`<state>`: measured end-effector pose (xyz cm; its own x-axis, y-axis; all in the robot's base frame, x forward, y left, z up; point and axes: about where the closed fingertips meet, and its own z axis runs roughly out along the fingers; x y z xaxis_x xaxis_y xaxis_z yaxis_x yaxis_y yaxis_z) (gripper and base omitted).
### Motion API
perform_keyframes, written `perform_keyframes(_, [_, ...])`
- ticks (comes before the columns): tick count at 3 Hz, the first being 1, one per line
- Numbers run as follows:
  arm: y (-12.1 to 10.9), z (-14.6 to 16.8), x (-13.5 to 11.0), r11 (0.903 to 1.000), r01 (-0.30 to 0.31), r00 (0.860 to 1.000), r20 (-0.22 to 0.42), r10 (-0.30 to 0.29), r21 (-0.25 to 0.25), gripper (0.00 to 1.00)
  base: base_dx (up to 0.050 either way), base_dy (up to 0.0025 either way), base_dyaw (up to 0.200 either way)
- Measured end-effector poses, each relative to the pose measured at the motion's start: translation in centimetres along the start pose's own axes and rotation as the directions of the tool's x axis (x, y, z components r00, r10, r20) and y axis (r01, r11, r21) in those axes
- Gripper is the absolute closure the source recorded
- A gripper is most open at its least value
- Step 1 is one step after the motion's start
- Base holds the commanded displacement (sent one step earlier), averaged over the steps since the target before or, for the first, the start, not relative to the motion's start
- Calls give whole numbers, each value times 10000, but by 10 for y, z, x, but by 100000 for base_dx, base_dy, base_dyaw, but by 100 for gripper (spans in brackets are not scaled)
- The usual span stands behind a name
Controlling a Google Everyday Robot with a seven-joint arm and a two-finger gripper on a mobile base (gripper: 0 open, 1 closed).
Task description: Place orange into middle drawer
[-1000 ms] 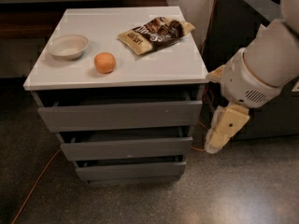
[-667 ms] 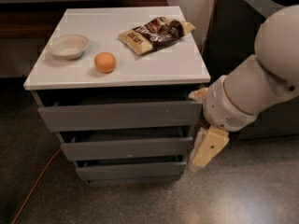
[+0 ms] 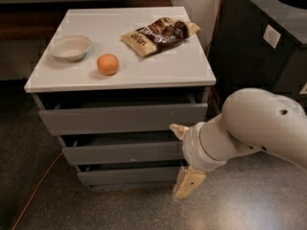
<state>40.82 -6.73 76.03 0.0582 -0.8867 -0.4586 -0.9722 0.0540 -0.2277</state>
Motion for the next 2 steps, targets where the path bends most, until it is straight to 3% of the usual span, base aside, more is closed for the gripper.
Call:
perform_keyframes(1, [5, 43, 6, 9950, 903, 9959, -107, -900, 415, 0, 0, 0, 0])
perform_keyframes(2, [0, 71, 18, 9882, 1347, 9903, -445, -1317, 731, 0, 0, 0, 0])
